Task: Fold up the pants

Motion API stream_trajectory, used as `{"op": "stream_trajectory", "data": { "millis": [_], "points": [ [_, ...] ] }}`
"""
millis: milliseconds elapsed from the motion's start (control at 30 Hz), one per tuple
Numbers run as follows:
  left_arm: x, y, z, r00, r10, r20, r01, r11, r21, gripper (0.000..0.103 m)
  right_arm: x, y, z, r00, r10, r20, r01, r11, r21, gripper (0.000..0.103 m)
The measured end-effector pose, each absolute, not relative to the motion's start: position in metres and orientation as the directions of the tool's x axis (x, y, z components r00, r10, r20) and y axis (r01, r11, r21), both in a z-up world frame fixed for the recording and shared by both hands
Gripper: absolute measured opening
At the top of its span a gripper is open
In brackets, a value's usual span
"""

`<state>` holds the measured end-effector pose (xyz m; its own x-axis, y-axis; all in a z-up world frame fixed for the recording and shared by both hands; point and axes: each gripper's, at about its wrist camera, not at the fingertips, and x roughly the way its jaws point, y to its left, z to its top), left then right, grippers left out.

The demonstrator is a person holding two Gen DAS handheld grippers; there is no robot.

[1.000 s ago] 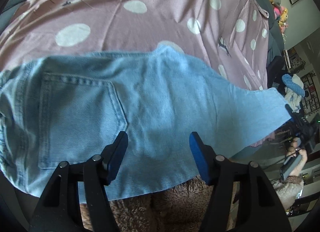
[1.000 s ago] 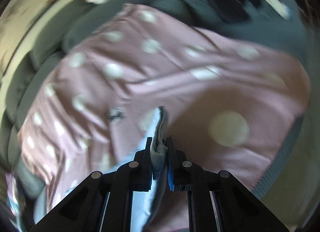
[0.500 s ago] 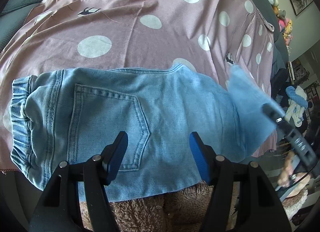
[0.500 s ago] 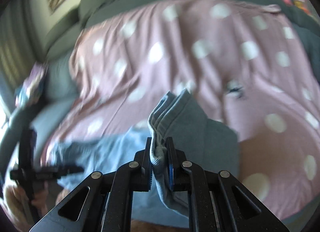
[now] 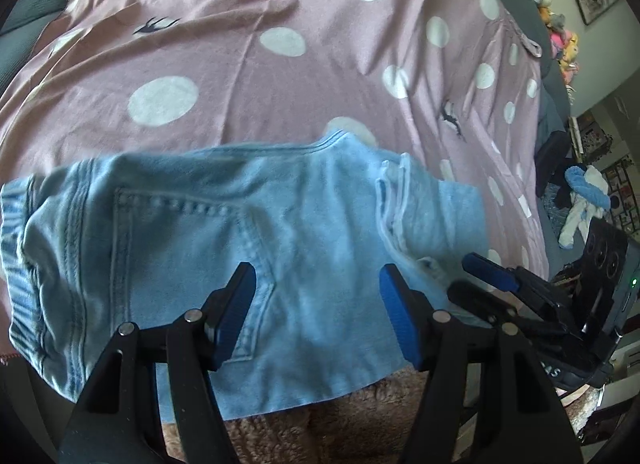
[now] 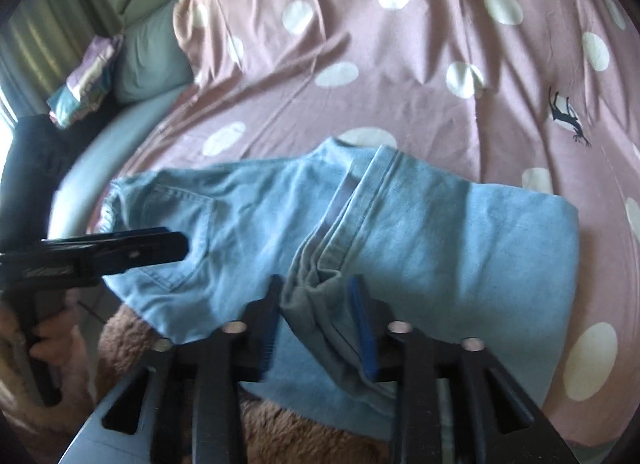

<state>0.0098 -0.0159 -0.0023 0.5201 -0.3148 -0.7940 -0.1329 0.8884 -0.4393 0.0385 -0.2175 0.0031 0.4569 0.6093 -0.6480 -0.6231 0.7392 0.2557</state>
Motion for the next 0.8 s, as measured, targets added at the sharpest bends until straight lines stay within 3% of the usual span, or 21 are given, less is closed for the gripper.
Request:
{"op": "stream_trajectory", "data": {
  "millis": [33, 100, 167, 233, 300, 567, 800],
  "points": [
    [0.013, -0.020, 0.002, 0.527, -0.326, -0.785, -0.111, 0.889, -0.445, 0.063, 0.036, -0.226, 0.005, 0.470, 0.612, -0.636, -0.611, 0.746, 0.266, 0.059],
    [0.023, -0.027, 0.008, 0.536, -0.353, -0.767, -0.068, 0.887, -0.456, 0.063, 0.034, -0.245, 0.007, 0.507, 0.598, -0.621, -0.570, 0.773, 0.279, 0.059],
    [0.036, -0.037, 0.011, 0.538, -0.380, -0.752, -0.026, 0.885, -0.465, 0.056, 0.035, -0.267, 0.003, 0.554, 0.544, -0.630, -0.493, 0.824, 0.278, 0.059],
    [0.052, -0.049, 0.008, 0.516, -0.402, -0.756, 0.001, 0.883, -0.469, 0.042, 0.038, -0.285, -0.005, 0.589, 0.492, -0.641, -0.418, 0.864, 0.280, 0.059],
    [0.068, -0.063, 0.001, 0.478, -0.435, -0.763, 0.034, 0.877, -0.479, 0.039, 0.043, -0.300, -0.014, 0.600, 0.455, -0.658, -0.350, 0.889, 0.296, 0.059],
    [0.103, -0.096, -0.037, 0.326, -0.417, -0.848, 0.047, 0.904, -0.426, 0.039, 0.050, -0.336, -0.040, 0.599, 0.360, -0.715, -0.177, 0.931, 0.319, 0.059],
    [0.110, -0.095, -0.044, 0.318, -0.456, -0.831, 0.067, 0.886, -0.460, 0.039, 0.048, -0.341, -0.051, 0.583, 0.371, -0.723, -0.158, 0.925, 0.347, 0.059]
  ]
}}
